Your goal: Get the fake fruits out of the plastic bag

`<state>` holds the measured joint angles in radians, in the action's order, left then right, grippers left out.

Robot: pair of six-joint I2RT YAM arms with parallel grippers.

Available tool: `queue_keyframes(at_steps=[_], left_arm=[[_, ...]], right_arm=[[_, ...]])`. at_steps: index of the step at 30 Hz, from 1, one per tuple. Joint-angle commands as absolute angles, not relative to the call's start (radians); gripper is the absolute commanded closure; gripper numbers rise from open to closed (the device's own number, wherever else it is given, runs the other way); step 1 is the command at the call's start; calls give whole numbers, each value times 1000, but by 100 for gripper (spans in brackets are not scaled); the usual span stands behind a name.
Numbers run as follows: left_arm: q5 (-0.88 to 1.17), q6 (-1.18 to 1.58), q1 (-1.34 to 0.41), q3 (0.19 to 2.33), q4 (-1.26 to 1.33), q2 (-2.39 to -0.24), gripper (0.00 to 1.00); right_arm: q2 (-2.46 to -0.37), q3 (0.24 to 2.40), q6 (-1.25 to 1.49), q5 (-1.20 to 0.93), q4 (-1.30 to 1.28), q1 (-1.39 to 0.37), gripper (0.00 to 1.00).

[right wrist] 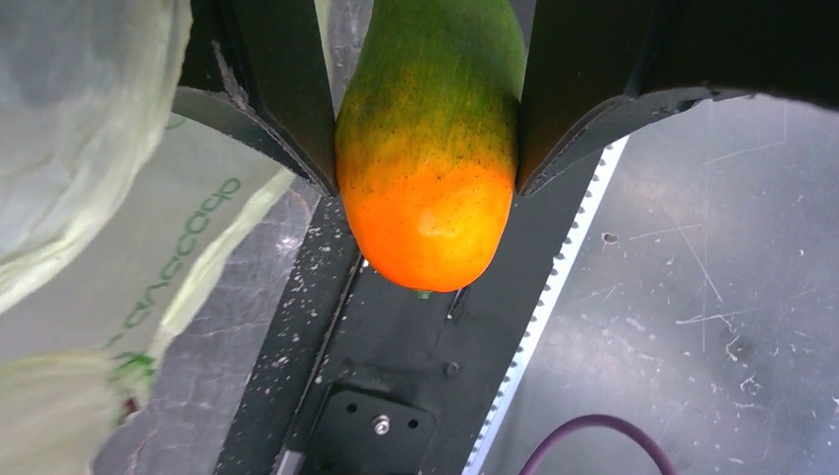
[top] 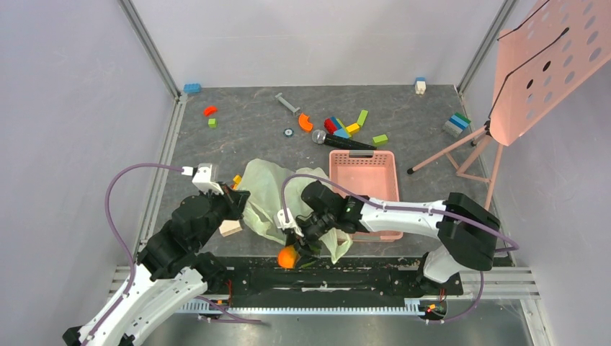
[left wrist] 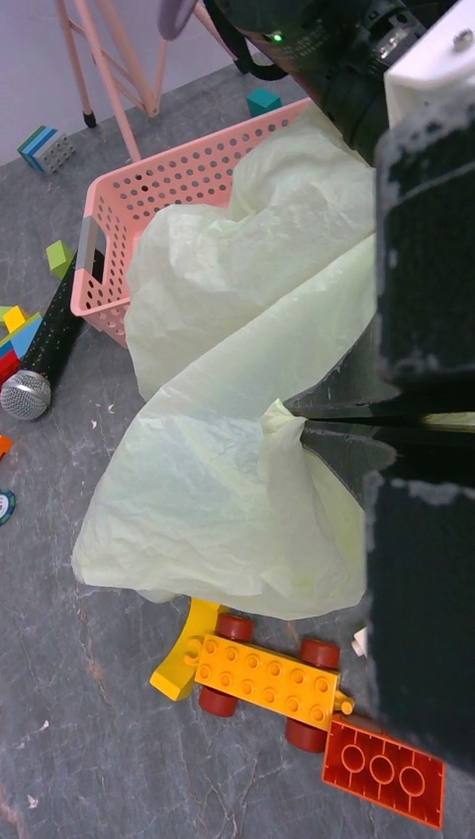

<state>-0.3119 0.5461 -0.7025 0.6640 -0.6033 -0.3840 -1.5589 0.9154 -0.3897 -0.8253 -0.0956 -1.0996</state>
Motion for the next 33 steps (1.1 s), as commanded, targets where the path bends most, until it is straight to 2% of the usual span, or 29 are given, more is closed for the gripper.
queue_keyframes(at_steps=[1, 10, 18, 23, 27, 33], left_arm=[[-306, 571, -699, 663, -571, -388, 98], [-301, 575, -699, 665, -575, -378, 98], [-298, 574, -699, 667, -572, -383, 98], [-289, 574, -700, 669, -565, -392, 98], [-287, 574, -699, 669, -563, -393, 98], [-284, 577, -699, 671, -563, -399, 98]], right_arm=[[-1560, 883, -359, -771, -61, -1129, 68], [-1542, 766, -252, -386, 27, -1151, 70], [-1454, 692, -203, -408, 62, -1214, 70], [-1445, 727, -196, -389, 2, -1332, 70], [-1438, 784, -176, -285, -75, -1447, 70], [-1351, 918, -104, -111, -143, -1493, 77]])
